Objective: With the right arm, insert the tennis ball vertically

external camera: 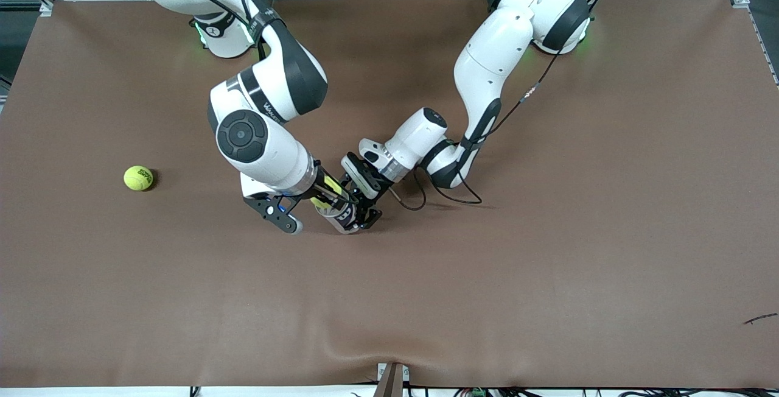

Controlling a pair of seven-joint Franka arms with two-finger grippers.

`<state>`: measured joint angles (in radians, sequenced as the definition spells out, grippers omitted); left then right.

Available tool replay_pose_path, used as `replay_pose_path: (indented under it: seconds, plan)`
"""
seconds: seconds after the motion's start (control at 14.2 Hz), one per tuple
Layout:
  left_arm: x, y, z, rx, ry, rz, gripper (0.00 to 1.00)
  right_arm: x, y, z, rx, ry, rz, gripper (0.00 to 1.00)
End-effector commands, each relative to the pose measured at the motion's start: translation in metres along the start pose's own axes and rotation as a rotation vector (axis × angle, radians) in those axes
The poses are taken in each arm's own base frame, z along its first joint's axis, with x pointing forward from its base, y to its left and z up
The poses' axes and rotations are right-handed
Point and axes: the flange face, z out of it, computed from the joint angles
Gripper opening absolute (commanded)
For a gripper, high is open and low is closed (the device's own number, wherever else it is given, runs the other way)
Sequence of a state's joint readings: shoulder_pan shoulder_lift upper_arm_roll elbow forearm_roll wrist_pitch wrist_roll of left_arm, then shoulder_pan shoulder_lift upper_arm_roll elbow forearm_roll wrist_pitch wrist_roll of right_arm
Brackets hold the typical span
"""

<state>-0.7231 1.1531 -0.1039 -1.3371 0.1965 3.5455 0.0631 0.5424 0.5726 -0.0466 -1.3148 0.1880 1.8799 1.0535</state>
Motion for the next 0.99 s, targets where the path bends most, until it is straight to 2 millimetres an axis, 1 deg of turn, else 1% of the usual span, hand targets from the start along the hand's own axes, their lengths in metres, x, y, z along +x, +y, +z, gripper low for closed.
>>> replay_pose_path:
  seconds: [0.0,0.14,0.28,0.42,0.49,0.57,0.71,0.85,0.92]
  plan:
    - [0.004,-0.001,0.000,0.006,0.020,-0.020,0.75,0.000,-0.005,-0.003,0.012,-0.002,0.015,1.00]
    - [0.004,-0.001,0.000,0.006,0.020,-0.021,0.75,0.005,-0.003,-0.004,0.013,0.003,0.019,1.00]
    - [0.004,-0.001,0.000,0.006,0.020,-0.021,0.75,0.017,0.004,-0.010,0.017,0.008,0.020,1.00]
    - [0.004,-0.001,0.000,0.006,0.020,-0.021,0.75,0.046,0.020,-0.020,0.021,0.025,-0.005,1.00]
    - [0.004,-0.001,0.000,0.006,0.020,-0.021,0.75,0.068,0.035,-0.022,0.008,0.035,-0.053,1.00]
    - [0.004,-0.001,0.000,0.006,0.020,-0.021,0.75,0.091,0.054,-0.021,-0.024,0.035,-0.102,1.00]
    - [0.004,-0.001,0.000,0.006,0.020,-0.021,0.75,0.143,0.109,-0.024,-0.100,0.007,-0.161,1.00]
    - [0.004,-0.001,0.000,0.006,0.020,-0.021,0.75,0.189,0.168,-0.011,-0.140,-0.054,-0.240,1.00]
    - [0.003,-0.004,0.000,0.009,0.018,-0.023,0.75,0.208,0.200,-0.002,-0.144,-0.084,-0.282,1.00]
